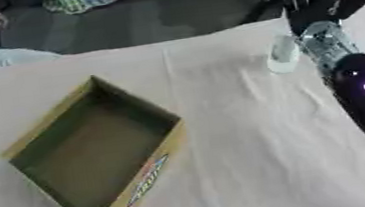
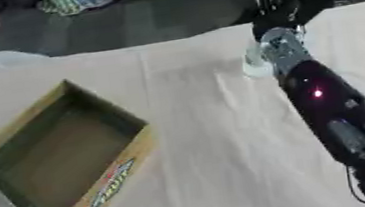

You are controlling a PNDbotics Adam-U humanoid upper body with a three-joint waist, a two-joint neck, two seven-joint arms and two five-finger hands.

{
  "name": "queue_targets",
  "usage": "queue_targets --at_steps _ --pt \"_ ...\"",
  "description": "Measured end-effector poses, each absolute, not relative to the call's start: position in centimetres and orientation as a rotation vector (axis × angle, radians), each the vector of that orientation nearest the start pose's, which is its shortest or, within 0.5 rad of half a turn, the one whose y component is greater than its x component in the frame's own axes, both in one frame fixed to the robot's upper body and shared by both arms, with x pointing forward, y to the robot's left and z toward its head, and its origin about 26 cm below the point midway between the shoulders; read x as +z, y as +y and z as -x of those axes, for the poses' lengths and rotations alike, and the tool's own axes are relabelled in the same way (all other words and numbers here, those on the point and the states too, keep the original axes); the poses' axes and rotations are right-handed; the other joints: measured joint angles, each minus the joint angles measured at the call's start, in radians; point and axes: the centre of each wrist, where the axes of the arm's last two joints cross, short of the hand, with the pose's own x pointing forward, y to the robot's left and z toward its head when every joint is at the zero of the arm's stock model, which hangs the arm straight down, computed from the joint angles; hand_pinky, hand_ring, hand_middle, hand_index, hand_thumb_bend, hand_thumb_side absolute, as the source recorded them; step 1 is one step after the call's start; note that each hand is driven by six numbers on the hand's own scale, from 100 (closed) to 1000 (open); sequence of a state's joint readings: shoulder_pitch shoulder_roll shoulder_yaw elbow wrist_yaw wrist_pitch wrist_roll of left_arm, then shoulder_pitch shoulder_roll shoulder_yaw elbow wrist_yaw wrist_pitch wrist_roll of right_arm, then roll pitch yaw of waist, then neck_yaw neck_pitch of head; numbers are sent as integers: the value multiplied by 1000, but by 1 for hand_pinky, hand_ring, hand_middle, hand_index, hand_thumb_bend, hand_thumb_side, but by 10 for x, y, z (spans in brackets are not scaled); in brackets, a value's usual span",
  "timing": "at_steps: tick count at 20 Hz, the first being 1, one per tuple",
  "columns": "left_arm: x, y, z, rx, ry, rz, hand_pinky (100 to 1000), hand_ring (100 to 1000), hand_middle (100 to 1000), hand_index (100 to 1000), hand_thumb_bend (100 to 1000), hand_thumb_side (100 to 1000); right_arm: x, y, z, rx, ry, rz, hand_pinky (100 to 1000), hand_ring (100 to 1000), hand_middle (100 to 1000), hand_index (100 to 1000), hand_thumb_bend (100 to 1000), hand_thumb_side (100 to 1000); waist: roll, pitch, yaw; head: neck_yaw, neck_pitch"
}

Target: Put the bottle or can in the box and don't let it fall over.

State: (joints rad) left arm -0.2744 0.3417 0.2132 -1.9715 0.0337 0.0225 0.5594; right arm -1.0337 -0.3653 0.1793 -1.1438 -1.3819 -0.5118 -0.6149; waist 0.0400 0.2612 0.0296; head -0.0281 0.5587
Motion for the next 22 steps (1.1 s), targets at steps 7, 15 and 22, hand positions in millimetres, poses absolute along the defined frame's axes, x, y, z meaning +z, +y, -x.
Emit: queue_targets --at_steps 7,15,22 --pt "208 319 -296 449 -2263 -634 722 788 731 894 155 830 276 -206 -467 -1158 -1778 -799 100 100 100 909 868 987 -1 6 4 0 -11" --pt "209 318 -296 450 -2269 -631 722 789 732 894 154 831 281 -212 -470 -1177 -1768 -796 100 100 100 908 868 987 -2 20 12 -2 -19" --pt "212 317 -296 450 -2279 -625 725 791 734 895 153 832 291 -212 -470 -1177 -1770 -819 100 100 100 906 868 987 -5 31 20 -10 -30"
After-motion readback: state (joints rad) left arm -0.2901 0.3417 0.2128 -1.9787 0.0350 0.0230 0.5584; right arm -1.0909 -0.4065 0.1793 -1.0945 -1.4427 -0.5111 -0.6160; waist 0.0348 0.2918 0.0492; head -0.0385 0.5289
